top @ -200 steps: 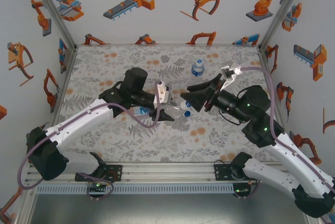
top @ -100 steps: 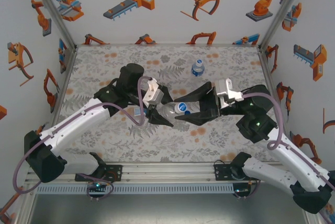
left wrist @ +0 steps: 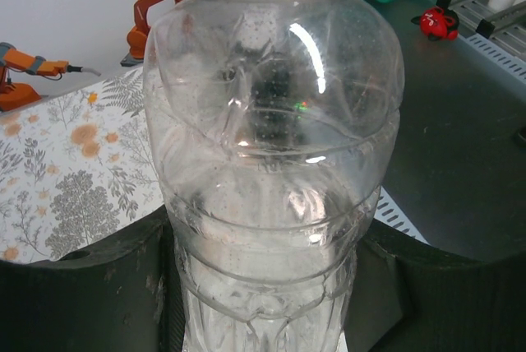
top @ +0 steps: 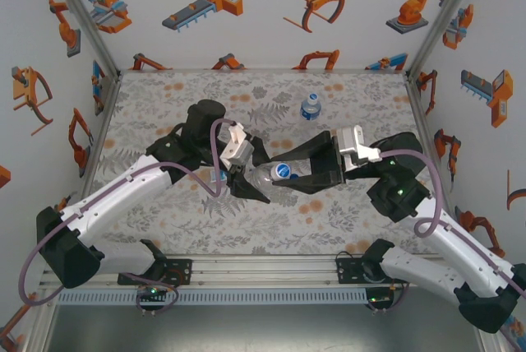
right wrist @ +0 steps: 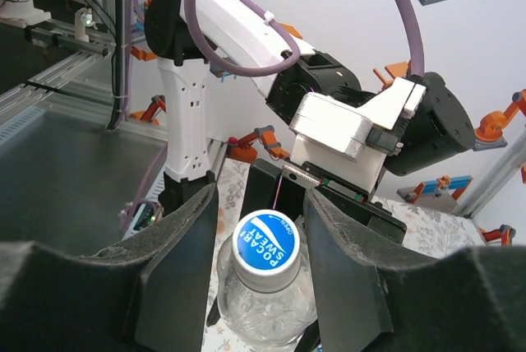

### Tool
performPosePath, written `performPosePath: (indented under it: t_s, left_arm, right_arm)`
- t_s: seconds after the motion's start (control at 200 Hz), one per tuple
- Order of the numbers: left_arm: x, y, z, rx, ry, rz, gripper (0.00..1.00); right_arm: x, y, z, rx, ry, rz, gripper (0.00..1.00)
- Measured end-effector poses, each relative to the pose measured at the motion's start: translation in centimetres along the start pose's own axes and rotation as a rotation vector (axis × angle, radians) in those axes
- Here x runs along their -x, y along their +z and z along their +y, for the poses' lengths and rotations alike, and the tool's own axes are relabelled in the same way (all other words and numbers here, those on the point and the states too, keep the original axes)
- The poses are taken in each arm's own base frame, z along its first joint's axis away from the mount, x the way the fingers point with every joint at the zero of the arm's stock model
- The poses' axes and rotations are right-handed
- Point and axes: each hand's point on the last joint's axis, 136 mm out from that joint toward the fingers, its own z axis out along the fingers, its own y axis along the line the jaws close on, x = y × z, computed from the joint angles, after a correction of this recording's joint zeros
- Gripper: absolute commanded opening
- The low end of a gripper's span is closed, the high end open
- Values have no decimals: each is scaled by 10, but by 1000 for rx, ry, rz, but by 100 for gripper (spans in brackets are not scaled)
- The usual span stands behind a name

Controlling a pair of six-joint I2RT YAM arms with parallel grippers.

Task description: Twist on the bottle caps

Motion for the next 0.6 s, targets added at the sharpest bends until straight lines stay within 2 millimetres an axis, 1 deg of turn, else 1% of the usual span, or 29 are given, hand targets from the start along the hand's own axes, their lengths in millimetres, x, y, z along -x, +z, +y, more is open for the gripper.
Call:
performPosePath:
  t_s: [0.175,0.315,0.365,0.406,0.451,0.506,0.531,0.601]
  left_arm:
    - [0,0,0,-2,-5,-1,0]
    - [0,0,-1,-3,-10,-1,0]
    - [0,0,-1,-3,-10,0,0]
    - [0,0,-1,-3,-10,-1,0]
    - [0,0,-1,-3,-10,0,0]
    - [0,0,-1,-3,-9,-1,0]
    - [0,0,-1,-2,-10,0,0]
    - [-1,0,1,5,-11,4,0]
  right_arm:
    - [-2,1,-2,-2,0,4,35]
    - [-3,1,-1,0,-2,5,35]
    - [-3,1,-2,0,-2,5,32]
    - [-3,1,-2,0,-3,5,29]
    - [-3,1,-2,0,-5,5,22]
    - [-3,1,-2,-3,-8,6,9]
    - [-3,1,-3,-6,-9,7,0]
    - [-5,1,-5,-27,-9,13,0]
